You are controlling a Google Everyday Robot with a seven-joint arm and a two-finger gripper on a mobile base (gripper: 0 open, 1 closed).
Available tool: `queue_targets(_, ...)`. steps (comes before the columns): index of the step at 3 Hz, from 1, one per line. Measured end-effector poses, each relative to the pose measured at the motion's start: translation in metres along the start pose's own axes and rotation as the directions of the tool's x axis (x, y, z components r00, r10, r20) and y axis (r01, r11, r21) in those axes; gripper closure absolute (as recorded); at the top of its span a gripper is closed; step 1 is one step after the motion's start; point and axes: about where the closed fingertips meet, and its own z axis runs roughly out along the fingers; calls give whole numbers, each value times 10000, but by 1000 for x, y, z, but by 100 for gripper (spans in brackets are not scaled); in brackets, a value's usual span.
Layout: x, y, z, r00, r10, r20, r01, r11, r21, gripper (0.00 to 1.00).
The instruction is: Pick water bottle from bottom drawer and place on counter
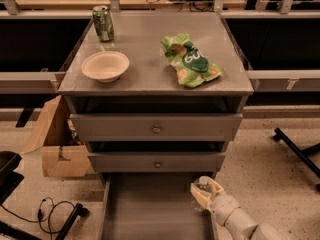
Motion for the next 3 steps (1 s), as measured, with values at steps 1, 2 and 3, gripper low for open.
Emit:
queue_targets(1, -81, 54, -45, 9978, 616, 247, -605, 9972, -431, 100)
queue_targets(2, -170, 104, -85, 9962, 354, 796, -268, 9940, -1057, 100)
queue_targets(3, -257, 128, -111, 9888, -401, 1438, 544, 9938, -967, 100)
